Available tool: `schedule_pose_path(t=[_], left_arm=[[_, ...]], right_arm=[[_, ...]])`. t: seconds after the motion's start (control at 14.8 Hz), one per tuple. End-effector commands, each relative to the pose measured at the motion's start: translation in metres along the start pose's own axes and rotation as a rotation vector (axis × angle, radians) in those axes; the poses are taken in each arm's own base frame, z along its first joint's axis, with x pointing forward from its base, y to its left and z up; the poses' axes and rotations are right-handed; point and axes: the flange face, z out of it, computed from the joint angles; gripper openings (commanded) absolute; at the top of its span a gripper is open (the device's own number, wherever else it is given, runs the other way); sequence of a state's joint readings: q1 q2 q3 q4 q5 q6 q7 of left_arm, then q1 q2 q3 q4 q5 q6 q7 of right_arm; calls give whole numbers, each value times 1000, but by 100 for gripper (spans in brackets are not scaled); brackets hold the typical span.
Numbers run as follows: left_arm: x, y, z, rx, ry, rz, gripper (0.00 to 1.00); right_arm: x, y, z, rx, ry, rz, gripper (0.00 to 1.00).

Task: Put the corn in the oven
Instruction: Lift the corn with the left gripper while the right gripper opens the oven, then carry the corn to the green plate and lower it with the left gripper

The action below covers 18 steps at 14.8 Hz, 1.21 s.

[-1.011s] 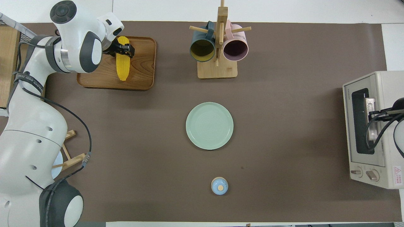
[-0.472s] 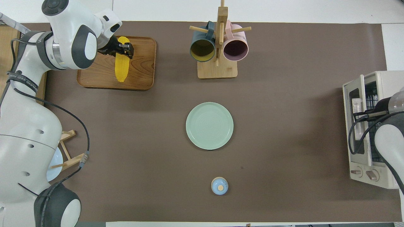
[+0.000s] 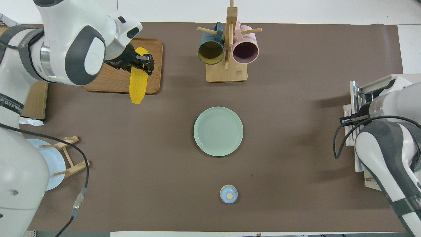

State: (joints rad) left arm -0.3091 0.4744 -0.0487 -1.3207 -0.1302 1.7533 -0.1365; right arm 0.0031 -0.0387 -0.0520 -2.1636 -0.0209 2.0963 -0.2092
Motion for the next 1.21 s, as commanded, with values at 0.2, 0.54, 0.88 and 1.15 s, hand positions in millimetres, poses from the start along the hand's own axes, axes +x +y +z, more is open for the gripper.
schedule_pose_path(t=[0.2, 0.54, 0.88, 1.15], left_arm=[[-116, 119, 53, 16, 14, -86, 0], [-146, 178, 103, -62, 178, -91, 0], [-147, 208, 163, -75, 198, -75, 0], [-150, 220, 187, -78, 202, -81, 0]], right_arm=[[19, -5, 45, -36, 34, 16, 0], [6, -9, 77, -34, 39, 22, 0], [4, -10, 92, -31, 23, 36, 0], [5, -11, 115, -29, -3, 45, 0]])
